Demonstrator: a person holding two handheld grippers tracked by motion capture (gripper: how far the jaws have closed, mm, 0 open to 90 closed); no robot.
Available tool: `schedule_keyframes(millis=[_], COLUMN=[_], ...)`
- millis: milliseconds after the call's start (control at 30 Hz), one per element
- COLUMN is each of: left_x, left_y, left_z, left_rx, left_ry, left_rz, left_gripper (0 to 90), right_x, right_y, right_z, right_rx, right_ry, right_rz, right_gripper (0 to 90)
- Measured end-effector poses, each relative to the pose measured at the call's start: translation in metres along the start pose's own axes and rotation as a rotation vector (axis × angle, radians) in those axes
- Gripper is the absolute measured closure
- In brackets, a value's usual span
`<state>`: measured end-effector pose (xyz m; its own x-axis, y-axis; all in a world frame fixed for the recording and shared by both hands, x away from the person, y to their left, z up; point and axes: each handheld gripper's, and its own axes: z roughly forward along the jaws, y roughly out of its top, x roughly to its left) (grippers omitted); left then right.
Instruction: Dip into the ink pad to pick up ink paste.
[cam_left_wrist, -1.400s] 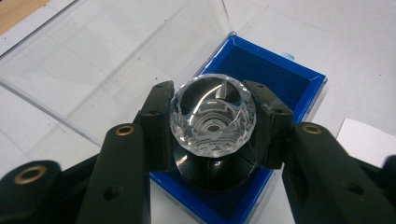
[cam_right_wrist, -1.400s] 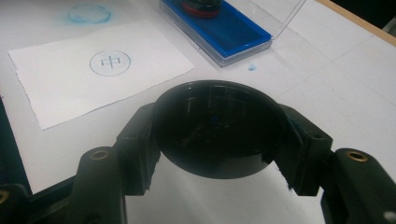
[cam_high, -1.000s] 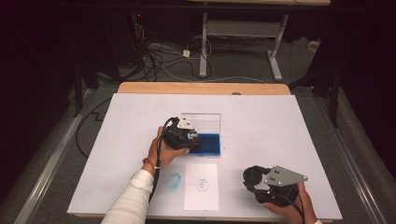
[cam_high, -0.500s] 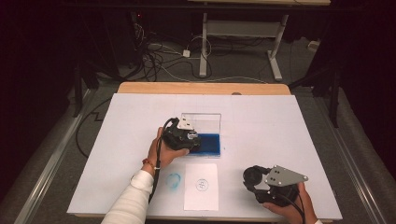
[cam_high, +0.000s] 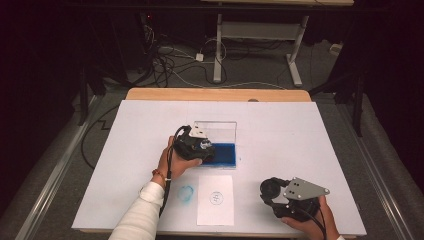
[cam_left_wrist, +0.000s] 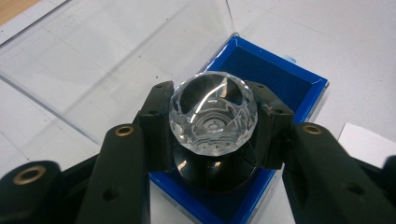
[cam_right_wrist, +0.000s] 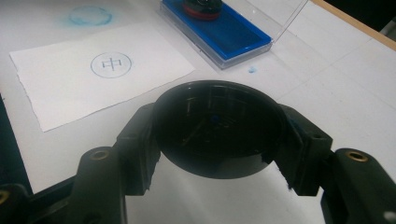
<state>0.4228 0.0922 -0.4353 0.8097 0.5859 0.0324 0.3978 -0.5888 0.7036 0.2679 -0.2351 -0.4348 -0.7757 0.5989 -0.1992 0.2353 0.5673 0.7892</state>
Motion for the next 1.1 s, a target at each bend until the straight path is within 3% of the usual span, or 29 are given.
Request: schedule_keyframes(millis=[333,667,867,1100], left_x=[0.0029,-0.0030,0.0015,-0.0014], left_y=[-0.0023,0.0018,0.0004,-0.0001], left_z=[-0.0005,0.0013,0.0005,-0.0005], left_rx=[-0.011,0.013,0.010,0.015], left_ry=[-0.013,0.012,-0.008,0.000], left_rz=[-0.017,0.014,0.004,0.016], left_gripper=[54.6,54.6,54.5,54.5], right_x=[-0.0001,0.0001,0.0005,-0.0008], right_y=[-0.0006,-0.0006,0.0000,-0.0014], right_z=[-0.0002,0.0015,0.0033,0.0018], right_rx=[0.005,0.008,0.011,0.012], right_ry=[-0.002,0.007,0.012,0.008], right_rz=[-0.003,-0.002,-0.004,0.001], right_gripper=[38.7,38.7,38.7,38.6])
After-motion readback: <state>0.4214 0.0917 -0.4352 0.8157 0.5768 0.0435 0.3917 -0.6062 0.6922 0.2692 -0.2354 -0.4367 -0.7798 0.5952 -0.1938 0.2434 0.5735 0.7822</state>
